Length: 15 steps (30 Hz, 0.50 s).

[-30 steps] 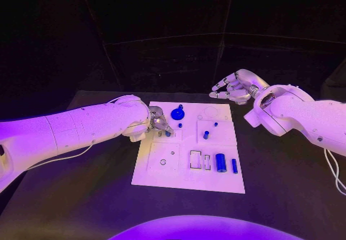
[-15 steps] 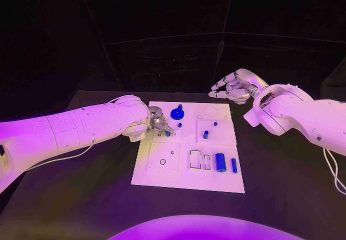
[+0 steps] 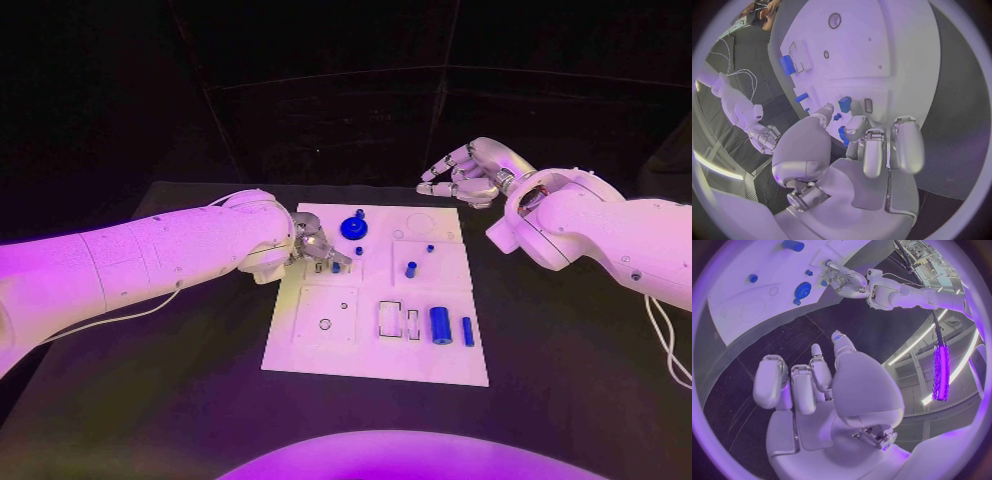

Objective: Assemble the parts on the task board

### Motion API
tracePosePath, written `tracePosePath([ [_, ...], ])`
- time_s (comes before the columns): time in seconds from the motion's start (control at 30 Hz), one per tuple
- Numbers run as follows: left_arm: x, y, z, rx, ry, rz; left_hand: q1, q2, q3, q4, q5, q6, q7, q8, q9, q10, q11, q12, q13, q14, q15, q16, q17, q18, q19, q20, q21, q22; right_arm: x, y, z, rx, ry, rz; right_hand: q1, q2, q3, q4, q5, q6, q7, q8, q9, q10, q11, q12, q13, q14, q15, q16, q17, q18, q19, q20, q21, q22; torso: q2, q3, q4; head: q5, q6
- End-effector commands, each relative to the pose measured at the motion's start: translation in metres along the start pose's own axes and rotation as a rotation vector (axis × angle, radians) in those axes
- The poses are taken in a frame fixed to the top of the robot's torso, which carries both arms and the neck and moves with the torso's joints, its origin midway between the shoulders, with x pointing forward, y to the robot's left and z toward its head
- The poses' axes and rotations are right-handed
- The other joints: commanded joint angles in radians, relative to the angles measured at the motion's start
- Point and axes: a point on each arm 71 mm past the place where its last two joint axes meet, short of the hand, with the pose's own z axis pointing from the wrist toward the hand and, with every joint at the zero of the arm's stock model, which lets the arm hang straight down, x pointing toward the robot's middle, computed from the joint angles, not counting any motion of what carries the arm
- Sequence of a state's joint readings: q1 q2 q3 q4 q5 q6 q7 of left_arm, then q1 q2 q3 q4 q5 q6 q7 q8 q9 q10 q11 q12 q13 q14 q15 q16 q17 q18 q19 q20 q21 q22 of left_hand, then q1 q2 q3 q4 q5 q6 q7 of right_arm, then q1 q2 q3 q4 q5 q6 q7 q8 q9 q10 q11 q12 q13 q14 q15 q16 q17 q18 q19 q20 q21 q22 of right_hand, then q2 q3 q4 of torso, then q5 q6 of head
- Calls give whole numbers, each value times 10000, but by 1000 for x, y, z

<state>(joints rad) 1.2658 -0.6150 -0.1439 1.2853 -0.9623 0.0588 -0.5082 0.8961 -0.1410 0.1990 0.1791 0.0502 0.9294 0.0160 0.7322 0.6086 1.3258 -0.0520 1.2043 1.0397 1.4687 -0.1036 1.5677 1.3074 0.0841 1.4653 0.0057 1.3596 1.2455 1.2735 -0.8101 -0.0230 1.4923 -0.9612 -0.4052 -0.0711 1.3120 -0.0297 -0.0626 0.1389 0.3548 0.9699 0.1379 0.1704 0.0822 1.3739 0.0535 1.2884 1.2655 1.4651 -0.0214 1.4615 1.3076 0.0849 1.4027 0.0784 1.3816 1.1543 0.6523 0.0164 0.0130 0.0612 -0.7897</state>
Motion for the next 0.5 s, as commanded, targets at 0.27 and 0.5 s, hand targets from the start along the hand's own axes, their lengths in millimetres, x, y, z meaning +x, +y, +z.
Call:
tracePosePath([
  [0.27,-33,-7,-19,312,-97,-54,1212,329,-751,56,-10,-549,180,-326,-127,-594,144,-740,-987,1021,28,31,2634,-94,-156,-23,-361,-535,-3,-2,1,-25,-19,-73,-82,53,-88,-1,-94,-51,-23,43,-14,-41,-42,-63,-20,597,-55,-52,404,-48,-64,1,-56,-17,5,-1,-2,-47,67],
  [0.5,-65,-5,-20,155,-115,102,2172,869,-573,-263,-22,-865,523,-1106,-773,-636,432,-757,-1057,1021,290,31,2634,-66,-214,211,-505,-695,-4,-3,2,6,-40,-83,-84,52,-95,2,-97,-53,-24,45,-14,-40,-42,-61,-18,600,-55,-47,415,-48,-65,1,-57,-20,-2,27,7,-8,111],
])
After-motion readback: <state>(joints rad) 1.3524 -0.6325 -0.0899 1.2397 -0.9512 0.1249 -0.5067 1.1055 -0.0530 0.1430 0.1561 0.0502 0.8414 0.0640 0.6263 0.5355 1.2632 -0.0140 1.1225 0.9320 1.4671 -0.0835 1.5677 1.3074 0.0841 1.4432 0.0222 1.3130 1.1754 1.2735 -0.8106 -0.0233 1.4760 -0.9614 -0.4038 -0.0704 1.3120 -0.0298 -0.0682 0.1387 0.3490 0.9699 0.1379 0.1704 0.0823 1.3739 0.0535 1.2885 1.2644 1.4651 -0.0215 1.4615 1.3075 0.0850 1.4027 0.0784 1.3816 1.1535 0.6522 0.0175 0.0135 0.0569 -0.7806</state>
